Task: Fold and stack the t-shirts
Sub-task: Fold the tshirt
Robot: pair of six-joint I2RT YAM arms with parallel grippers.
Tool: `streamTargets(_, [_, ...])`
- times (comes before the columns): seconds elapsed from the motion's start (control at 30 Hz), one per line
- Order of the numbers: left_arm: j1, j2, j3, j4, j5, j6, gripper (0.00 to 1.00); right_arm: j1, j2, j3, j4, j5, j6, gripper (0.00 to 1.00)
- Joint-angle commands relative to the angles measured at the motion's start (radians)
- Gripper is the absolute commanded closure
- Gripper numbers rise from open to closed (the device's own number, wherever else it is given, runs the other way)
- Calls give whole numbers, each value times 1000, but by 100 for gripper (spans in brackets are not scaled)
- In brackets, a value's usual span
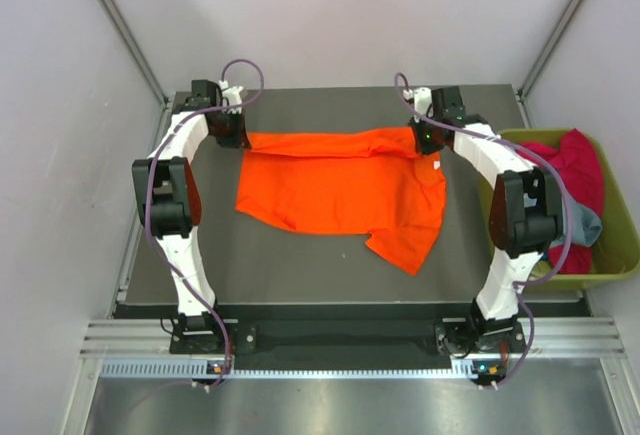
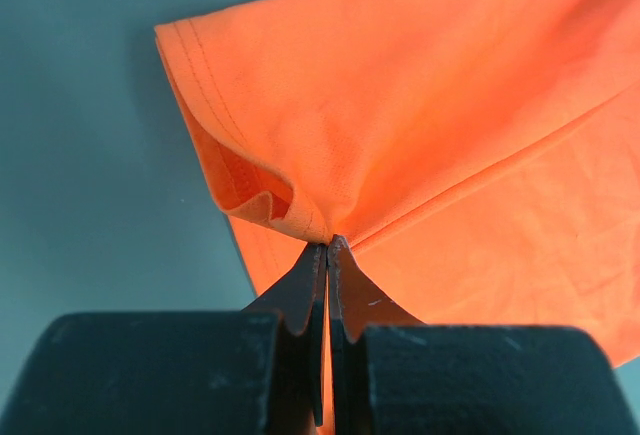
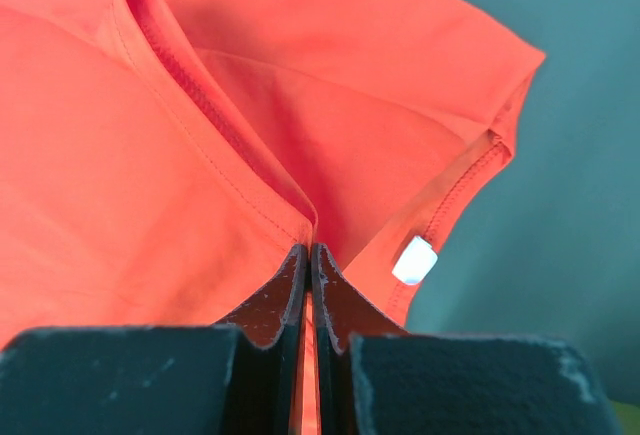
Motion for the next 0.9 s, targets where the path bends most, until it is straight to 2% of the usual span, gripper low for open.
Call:
streamTargets(0.0, [9, -11, 25, -41, 19, 29, 100, 6, -73, -7, 0, 8, -10, 100])
streamTargets(0.33, [9, -4, 3, -39, 28, 6, 100, 3, -115, -75, 3, 6, -7, 100])
streamTargets(0.5, [9, 37, 24, -18, 14, -42, 100, 6, -77, -72, 10, -9, -5, 100])
streamTargets(0.53, [9, 42, 28, -18, -4, -43, 96, 4, -63, -66, 4, -5, -13, 99])
streamTargets(0.57, [9, 48, 31, -22, -24, -49, 86, 4, -57, -50, -4, 4, -31, 95])
streamTargets(0.6, [7, 49, 35, -27, -82, -55, 70, 4, -52, -40, -22, 24, -39, 82])
streamTargets(0.67, [10, 34, 58, -36, -154, -68, 63, -5, -55, -9, -38, 31, -48, 71])
streamTargets(0.7, [12, 25, 66, -30, -196, -88, 58, -16, -61, 0, -36, 32, -44, 58])
streamTargets(0.77, [15, -3, 87, 11, -254, -114, 53, -20, -84, 25, -20, 44, -19, 38])
streamTargets(0.8, [15, -12, 94, 28, -264, -118, 45, -20, -87, 36, -18, 44, -19, 28])
streamTargets(0.87, [13, -20, 110, 66, -241, -118, 41, -19, -83, 71, -12, 31, -7, 26])
